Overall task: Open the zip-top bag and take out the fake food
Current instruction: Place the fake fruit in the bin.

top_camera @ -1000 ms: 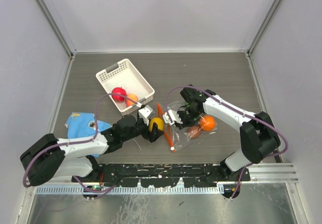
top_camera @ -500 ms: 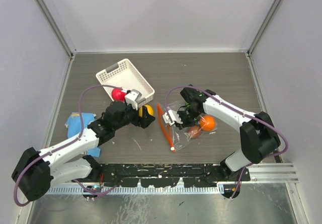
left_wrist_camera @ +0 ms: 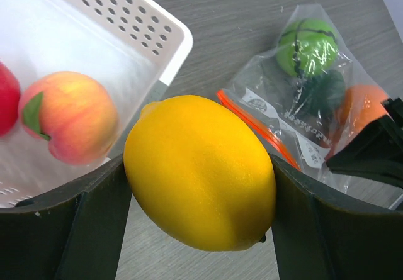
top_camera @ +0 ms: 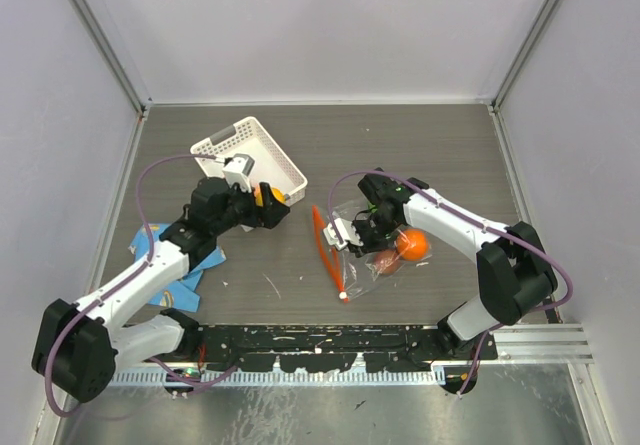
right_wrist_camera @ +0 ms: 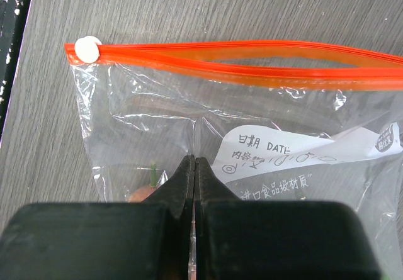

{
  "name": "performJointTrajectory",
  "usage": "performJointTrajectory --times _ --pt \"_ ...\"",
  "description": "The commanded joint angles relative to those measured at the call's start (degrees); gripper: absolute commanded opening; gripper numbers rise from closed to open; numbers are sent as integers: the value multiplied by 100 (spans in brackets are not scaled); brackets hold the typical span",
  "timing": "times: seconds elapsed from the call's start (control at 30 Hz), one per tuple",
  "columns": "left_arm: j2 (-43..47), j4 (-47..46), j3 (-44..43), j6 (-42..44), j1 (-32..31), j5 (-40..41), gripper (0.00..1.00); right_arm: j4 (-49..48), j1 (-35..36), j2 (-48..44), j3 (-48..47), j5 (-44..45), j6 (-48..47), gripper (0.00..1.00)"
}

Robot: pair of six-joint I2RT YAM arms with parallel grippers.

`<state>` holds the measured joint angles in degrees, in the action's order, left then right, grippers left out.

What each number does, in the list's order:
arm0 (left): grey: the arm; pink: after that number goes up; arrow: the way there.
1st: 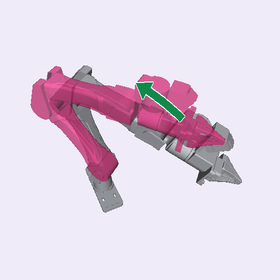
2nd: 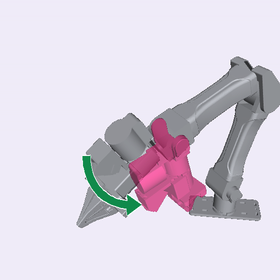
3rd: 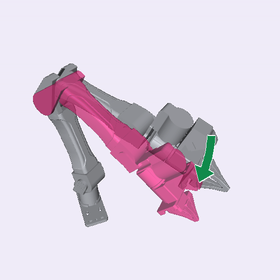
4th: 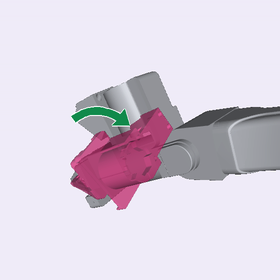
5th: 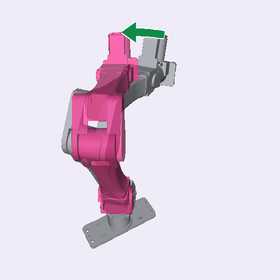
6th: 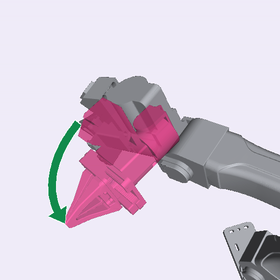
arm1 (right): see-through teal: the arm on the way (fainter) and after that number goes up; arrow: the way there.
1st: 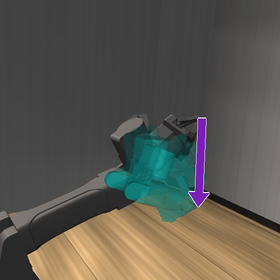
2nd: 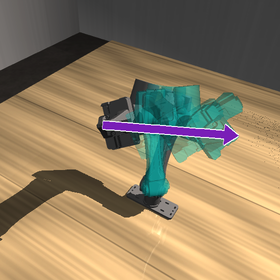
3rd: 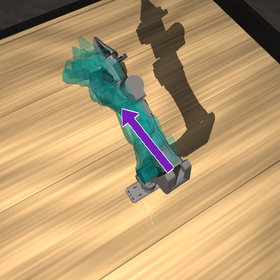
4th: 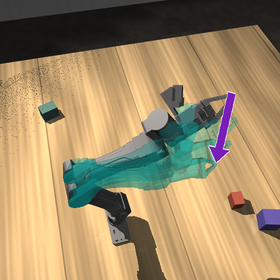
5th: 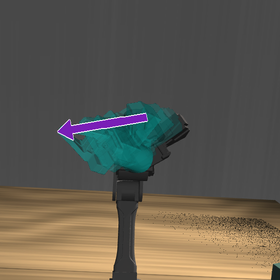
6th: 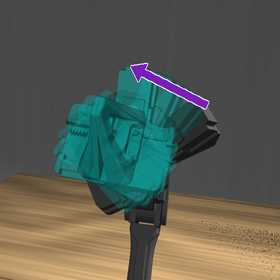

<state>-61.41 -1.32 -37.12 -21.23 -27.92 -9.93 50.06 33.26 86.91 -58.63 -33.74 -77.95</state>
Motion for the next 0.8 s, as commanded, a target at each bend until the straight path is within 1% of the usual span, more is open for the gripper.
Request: performJointTrajectory --times 0.0,0.3,0.77 --pt "-88 -26 -342 -171 302 -185 0 65 -4 -87 -227 -125 -98 1" --pt "-379 -16 -533 -252 647 -64 0 65 -10 -78 -219 -133 -106 1" --pt "-1007 175 -988 -206 956 846 0 83 -4 -52 -216 -132 -123 1"
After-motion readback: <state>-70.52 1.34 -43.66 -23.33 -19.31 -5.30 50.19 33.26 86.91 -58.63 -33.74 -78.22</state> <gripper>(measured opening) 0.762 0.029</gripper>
